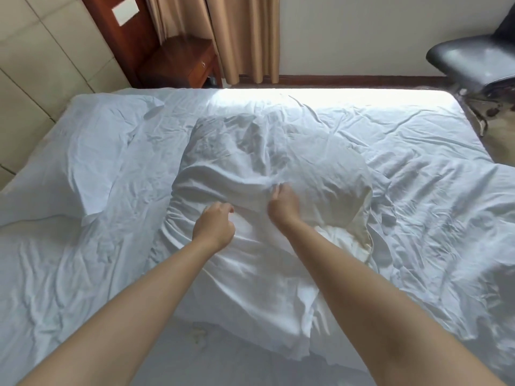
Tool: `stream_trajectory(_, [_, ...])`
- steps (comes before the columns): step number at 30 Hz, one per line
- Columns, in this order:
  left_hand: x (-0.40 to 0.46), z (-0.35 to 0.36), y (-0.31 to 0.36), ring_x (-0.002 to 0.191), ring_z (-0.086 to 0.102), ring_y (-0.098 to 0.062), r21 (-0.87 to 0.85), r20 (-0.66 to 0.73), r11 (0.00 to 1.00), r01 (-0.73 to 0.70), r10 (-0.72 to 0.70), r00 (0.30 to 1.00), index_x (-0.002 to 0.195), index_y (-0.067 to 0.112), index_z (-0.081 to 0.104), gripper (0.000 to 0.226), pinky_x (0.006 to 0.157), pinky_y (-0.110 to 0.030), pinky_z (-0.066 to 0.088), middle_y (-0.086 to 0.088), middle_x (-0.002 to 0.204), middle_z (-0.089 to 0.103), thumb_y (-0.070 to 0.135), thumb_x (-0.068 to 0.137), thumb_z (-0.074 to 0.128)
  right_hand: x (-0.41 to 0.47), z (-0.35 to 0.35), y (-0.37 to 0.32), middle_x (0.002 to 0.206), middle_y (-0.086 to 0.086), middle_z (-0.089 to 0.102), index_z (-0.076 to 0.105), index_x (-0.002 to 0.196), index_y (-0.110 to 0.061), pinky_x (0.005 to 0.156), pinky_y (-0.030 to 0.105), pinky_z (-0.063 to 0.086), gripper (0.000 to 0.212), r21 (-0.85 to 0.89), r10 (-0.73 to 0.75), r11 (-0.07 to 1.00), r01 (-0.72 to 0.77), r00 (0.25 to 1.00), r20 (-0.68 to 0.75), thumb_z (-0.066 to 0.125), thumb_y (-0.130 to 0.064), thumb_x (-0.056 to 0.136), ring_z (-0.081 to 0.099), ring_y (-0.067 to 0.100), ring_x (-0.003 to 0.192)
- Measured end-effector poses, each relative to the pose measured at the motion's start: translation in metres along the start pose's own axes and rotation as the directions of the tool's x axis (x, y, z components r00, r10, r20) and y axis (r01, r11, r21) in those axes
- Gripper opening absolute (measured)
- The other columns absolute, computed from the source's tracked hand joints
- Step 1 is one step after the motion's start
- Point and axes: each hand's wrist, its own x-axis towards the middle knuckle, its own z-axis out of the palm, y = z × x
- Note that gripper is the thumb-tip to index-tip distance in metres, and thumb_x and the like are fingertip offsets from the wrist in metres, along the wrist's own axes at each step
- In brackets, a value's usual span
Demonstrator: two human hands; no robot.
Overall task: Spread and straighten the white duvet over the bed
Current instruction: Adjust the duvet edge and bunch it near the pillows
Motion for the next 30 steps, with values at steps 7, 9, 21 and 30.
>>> stream_trajectory(7, [0.017, 0.02, 0.003, 0.14, 0.022, -0.029, 0.154, 0.308, 0.986, -0.07, 0.019, 0.951, 0.146, 0.03, 0.029, 0.058, 0.112, -0.047, 0.027, -0.005, 0.156, 0.019, 0.047, 0.092, 0.043, 0.03, -0.07, 0.07, 0.127, 0.02, 0.057, 0.056, 0.123, -0.002, 0.093, 0.038, 0.044, 0.035, -0.258, 0.372, 0.883, -0.393, 0.92, -0.127, 0.043, -0.022, 0.098, 0.054, 0.036, 0.117])
stream_trajectory(9, [0.014, 0.024, 0.007, 0.136, 0.029, -0.031, 0.164, 0.322, 0.981, -0.104, 0.046, 0.946, 0.142, 0.029, 0.037, 0.053, 0.109, -0.047, 0.032, -0.006, 0.15, 0.027, 0.046, 0.091, 0.044, 0.015, -0.062, 0.09, 0.125, 0.019, 0.059, 0.06, 0.119, -0.003, 0.091, 0.038, 0.044, 0.04, -0.251, 0.444, 0.855, -0.454, 0.891, -0.096, 0.041, -0.031, 0.098, 0.055, 0.036, 0.116])
stream_trajectory(21, [0.062, -0.012, 0.029, 0.142, 0.021, -0.021, 0.14, 0.207, 0.979, -0.149, 0.118, 0.971, 0.145, 0.027, 0.035, 0.051, 0.112, -0.047, 0.027, 0.003, 0.156, 0.021, 0.035, 0.095, 0.043, 0.059, -0.045, 0.019, 0.137, 0.009, 0.048, 0.038, 0.14, -0.017, 0.104, 0.042, 0.031, 0.054, -0.168, 0.064, 0.983, -0.079, 0.994, -0.093, 0.045, -0.044, 0.094, 0.04, 0.03, 0.129])
stream_trajectory(30, [0.136, -0.019, 0.034, 0.138, 0.025, -0.02, 0.116, 0.029, 0.976, -0.185, 0.183, 0.983, 0.141, 0.025, 0.038, 0.064, 0.113, -0.04, 0.024, 0.0, 0.149, 0.029, 0.048, 0.085, 0.059, 0.161, -0.006, -0.023, 0.125, 0.016, 0.059, 0.057, 0.125, -0.001, 0.097, 0.037, 0.044, 0.063, 0.002, 0.223, 0.973, -0.229, 0.953, 0.205, 0.053, -0.053, 0.089, 0.054, 0.034, 0.119])
